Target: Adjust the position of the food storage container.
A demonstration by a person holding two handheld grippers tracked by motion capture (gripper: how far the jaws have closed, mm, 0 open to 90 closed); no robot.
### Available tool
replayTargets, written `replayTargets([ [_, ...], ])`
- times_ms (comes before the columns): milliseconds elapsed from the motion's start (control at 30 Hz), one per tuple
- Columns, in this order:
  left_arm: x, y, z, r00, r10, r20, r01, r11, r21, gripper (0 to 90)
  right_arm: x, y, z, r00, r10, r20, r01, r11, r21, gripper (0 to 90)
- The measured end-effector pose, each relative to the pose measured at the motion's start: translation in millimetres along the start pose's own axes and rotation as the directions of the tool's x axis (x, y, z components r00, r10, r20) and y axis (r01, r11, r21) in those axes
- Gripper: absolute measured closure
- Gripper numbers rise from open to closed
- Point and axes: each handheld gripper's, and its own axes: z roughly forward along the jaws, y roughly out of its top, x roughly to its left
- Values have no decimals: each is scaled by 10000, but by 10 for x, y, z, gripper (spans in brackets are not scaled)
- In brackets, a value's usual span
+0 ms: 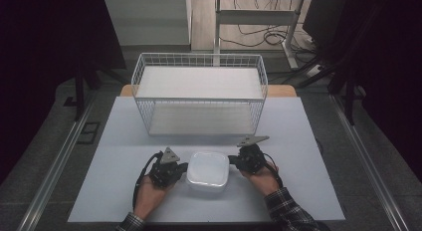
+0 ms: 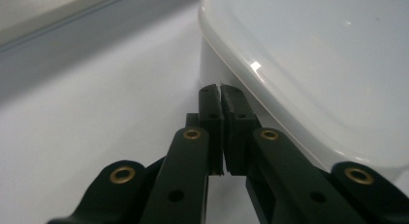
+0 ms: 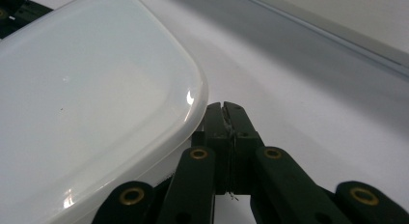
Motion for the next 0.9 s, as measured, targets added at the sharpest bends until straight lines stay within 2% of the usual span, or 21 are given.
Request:
replayTargets([
  [167, -72, -79, -69, 9998, -102, 142, 100, 9999, 127, 891, 45, -25, -8, 9999, 30, -119, -31, 10000, -13, 886],
  [300, -113, -113, -92, 9995, -160, 287, 156, 9998, 118, 887, 36, -53, -18, 9999, 88, -59, -88, 9999, 121, 869],
  [333, -135, -126, -90, 9993, -155, 343, 151, 9998, 130, 886, 37, -80, -39, 10000, 26, 76, -28, 9997, 237, 869],
  [433, -157, -138, -91, 9988, -172, 463, 168, 9998, 103, 887, 58, -109, -84, 10000, 78, 6, -78, 9998, 206, 874],
  [500, -181, -147, -99, 9989, -140, 459, 135, 9999, 108, 887, 83, -138, -134, 10000, 81, -15, -81, 9998, 161, 873],
  [533, -205, -160, -106, 9988, -138, 476, 133, 9999, 108, 886, 97, -170, -168, 9997, 226, -134, -225, 9997, 128, 873],
  [633, -222, -175, -117, 9990, -67, 434, 60, 9999, 154, 882, 123, -194, -178, 9997, 213, -144, -210, 9997, 159, 873],
  [800, -207, -212, -146, 9993, -35, 361, 28, 9998, 195, 827, 170, -223, -194, 9998, 153, -147, -149, 9996, 249, 860],
  [900, -148, -242, -184, 9995, -131, 300, 126, 9998, 159, 753, 178, -239, -240, 9999, 29, 134, -32, 9997, 253, 834],
])
